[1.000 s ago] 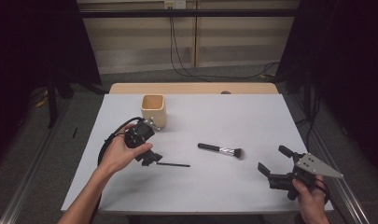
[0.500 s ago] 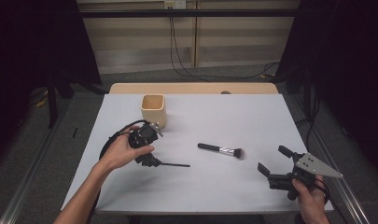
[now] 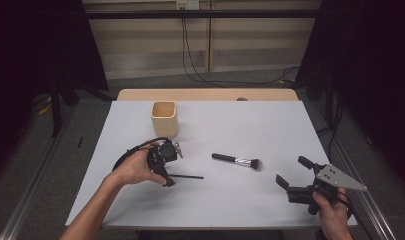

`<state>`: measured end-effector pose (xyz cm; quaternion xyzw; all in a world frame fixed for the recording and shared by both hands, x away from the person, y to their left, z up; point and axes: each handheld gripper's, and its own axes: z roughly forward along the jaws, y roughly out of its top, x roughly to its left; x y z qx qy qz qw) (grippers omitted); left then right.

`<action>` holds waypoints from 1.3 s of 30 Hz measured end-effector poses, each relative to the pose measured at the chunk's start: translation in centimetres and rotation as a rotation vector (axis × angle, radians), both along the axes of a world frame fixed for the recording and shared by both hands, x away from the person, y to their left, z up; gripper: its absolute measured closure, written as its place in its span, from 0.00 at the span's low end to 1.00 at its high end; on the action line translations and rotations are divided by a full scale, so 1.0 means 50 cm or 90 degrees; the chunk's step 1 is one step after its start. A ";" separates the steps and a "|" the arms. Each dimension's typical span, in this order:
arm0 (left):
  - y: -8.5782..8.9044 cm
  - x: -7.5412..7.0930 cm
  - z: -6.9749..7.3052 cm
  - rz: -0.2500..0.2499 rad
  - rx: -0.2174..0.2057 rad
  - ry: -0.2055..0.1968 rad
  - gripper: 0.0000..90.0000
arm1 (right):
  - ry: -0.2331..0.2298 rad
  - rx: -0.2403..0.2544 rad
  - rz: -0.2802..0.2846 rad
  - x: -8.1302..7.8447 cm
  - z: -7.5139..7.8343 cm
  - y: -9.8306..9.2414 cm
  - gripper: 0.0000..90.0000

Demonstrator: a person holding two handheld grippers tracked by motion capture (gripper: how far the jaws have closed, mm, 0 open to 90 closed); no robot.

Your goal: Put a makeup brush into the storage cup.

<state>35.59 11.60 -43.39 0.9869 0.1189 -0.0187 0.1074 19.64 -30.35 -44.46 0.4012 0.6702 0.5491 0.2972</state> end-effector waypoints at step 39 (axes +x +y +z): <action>-0.034 0.006 -0.022 -0.062 0.078 0.015 0.81 | 0.008 -0.006 0.003 0.000 -0.002 0.001 0.00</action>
